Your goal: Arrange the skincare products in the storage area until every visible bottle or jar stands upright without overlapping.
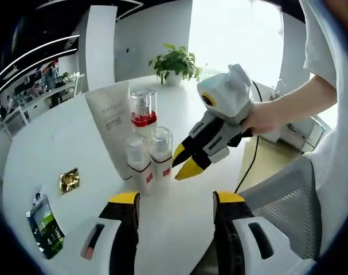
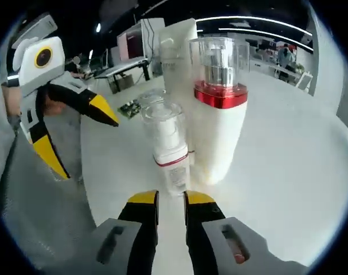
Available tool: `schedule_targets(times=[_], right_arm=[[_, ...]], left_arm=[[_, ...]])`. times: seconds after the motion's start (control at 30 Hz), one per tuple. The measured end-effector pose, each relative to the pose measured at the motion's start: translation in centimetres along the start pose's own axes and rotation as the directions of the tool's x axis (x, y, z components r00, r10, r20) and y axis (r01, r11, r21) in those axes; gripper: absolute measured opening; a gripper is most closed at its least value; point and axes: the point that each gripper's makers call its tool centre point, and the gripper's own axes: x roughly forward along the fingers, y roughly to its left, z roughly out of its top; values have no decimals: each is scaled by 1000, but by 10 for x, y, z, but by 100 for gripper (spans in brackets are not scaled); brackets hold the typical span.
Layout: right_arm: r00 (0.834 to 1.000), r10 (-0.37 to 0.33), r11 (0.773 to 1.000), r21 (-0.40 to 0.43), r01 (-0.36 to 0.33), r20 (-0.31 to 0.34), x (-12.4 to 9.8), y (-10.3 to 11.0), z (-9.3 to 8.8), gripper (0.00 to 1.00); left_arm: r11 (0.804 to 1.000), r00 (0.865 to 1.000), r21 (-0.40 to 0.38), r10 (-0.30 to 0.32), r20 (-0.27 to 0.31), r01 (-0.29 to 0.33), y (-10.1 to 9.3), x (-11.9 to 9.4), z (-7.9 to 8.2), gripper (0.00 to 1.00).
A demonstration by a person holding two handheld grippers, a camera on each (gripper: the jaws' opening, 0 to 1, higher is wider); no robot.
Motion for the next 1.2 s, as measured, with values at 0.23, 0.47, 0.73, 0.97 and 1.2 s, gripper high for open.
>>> schedule_targets(times=[0.23,0.47,0.73,0.97,1.2], right_arm=[[996,-83,995,55,84,-17,8,-5,1,14],[994,-109,993,52,111,-28,12,-10,4,16],[991,-128,989,65,130,-28,14,-13,5,15],[984,-173,981,79,175,-31,7,-15,2,21],[975,-218,968,116,221,-43,-10,-5,1,33]], left_arm=[[1000,1000,-17,18,9,-18,2,-8,-3,44],[998,999,-32,45,13,-45,7,-18,-9,44],[996,997,-46,72,16,-71,12,-29,-13,43],[996,996,-51,79,32,-77,16,-39,-13,45],[995,995,-66,79,55,-75,21,-55,-16,48]])
